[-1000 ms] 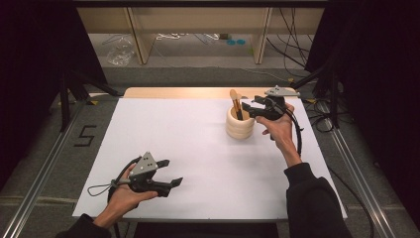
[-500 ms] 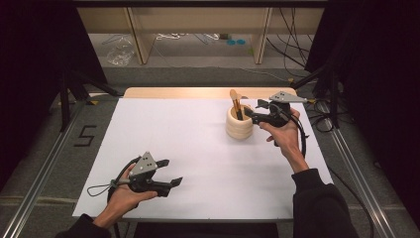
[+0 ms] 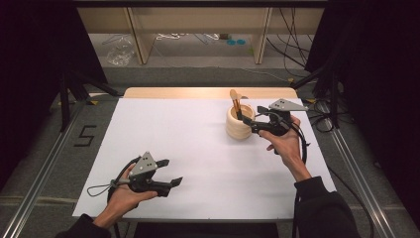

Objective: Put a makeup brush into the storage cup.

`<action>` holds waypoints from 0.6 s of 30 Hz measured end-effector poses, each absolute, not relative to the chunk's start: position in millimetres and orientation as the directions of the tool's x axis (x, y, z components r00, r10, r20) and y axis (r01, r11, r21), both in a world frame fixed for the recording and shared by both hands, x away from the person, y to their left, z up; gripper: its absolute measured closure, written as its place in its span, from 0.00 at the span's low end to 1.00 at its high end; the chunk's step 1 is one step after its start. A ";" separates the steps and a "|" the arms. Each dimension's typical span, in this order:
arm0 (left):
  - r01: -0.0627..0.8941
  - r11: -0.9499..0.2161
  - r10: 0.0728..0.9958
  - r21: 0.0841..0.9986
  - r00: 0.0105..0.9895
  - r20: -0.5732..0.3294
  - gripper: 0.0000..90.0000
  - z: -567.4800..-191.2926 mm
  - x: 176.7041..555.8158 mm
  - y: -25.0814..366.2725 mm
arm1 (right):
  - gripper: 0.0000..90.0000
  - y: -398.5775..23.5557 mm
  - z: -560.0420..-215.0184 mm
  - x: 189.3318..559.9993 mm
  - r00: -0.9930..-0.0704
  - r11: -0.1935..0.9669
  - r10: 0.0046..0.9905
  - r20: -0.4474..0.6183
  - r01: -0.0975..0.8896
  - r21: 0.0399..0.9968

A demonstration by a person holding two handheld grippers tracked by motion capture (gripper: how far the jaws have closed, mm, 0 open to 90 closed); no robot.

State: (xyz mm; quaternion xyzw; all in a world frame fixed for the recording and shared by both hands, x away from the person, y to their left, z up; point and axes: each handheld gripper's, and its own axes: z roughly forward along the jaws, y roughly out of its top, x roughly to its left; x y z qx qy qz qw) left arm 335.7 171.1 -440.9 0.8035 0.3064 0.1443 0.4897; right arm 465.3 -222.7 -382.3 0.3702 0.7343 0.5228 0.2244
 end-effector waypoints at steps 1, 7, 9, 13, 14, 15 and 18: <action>0.351 -0.333 0.633 0.875 0.771 -0.068 0.26 -440.9 335.6 171.1 | 0.30 -222.7 -382.7 464.7 -0.628 0.183 0.777 0.045 0.294 0.938; 0.351 -0.332 0.634 0.876 0.770 -0.069 0.26 -440.8 335.7 171.1 | 0.29 -220.8 -383.3 457.3 -0.634 0.175 0.771 0.050 0.286 0.942; 0.351 -0.332 0.634 0.876 0.770 -0.068 0.26 -440.8 335.7 171.1 | 0.28 -220.4 -382.5 453.4 -0.629 0.173 0.774 0.064 0.309 0.935; 0.352 -0.330 0.634 0.876 0.770 -0.070 0.26 -440.7 335.6 171.0 | 0.27 -220.7 -382.5 449.5 -0.636 0.170 0.770 0.058 0.292 0.941; 0.352 -0.330 0.635 0.876 0.770 -0.070 0.26 -440.8 335.6 171.0 | 0.26 -220.6 -382.5 447.9 -0.636 0.168 0.770 0.062 0.296 0.940; 0.352 -0.330 0.635 0.876 0.770 -0.070 0.26 -440.7 335.6 171.0 | 0.26 -220.7 -382.6 446.8 -0.640 0.171 0.766 0.064 0.299 0.939; 0.352 -0.330 0.635 0.876 0.770 -0.070 0.25 -440.8 335.6 171.0 | 0.25 -219.9 -382.8 443.4 -0.641 0.166 0.765 0.063 0.290 0.943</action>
